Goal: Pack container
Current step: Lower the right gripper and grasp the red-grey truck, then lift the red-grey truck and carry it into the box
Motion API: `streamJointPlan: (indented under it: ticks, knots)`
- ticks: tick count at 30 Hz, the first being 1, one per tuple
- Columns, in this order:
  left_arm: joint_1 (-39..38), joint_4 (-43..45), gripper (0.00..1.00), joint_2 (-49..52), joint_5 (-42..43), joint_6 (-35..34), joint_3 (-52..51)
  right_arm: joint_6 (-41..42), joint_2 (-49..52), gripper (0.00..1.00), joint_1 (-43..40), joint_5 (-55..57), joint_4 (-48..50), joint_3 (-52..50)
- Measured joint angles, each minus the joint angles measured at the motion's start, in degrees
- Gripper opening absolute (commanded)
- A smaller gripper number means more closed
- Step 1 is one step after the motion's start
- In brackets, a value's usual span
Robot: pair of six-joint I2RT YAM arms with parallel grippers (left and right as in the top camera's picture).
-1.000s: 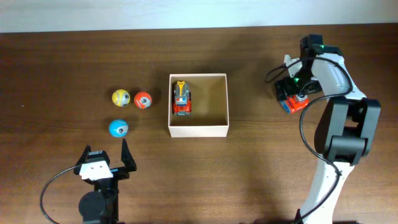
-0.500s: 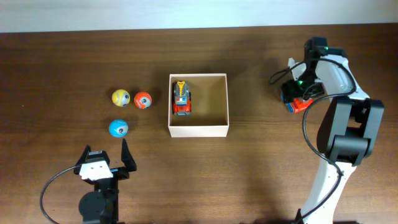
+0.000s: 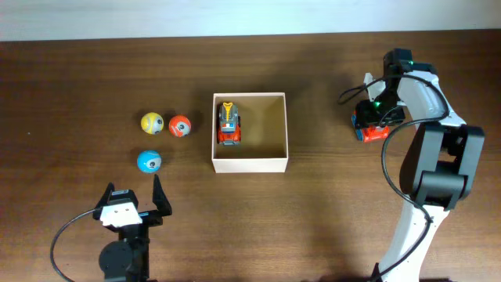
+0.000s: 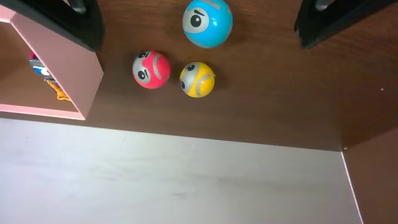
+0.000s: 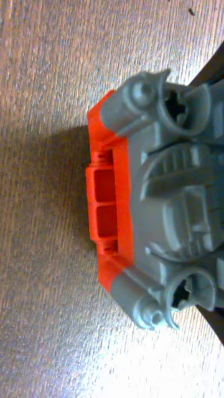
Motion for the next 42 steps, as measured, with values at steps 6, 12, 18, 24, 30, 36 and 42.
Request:
streamJointPlan:
  ticks: [6,12,18,24,30,36,42]
  knots:
    - [0.0,0.0,0.99,0.0,0.02,-0.02,0.0,0.44,0.0,0.55,0.0,-0.2,0.04,0.0]
    - [0.0,0.0,0.99,0.0,0.02,-0.02,0.0,0.46,-0.09,0.55,-0.22,-2.54,-0.42,0.07]
    - [0.0,0.0,0.99,0.0,0.0,-0.02,0.0,0.59,-0.09,0.55,-0.26,-10.25,-5.16,3.13]
    - [0.0,0.0,0.99,0.0,0.02,0.0,0.0,1.01,-0.09,0.55,-0.26,-21.11,-11.04,12.2]
    - [0.0,0.0,0.99,0.0,0.02,0.0,0.0,0.31,-0.09,0.54,-0.02,-36.35,-16.31,20.63]
    - [0.0,0.0,0.99,0.0,0.02,-0.02,0.0,-2.25,-0.09,0.54,2.91,-51.3,-18.71,25.35]
    - [0.0,0.0,0.99,0.0,0.02,-0.02,0.0,-3.21,-0.09,0.51,11.54,-57.05,-17.31,26.38]
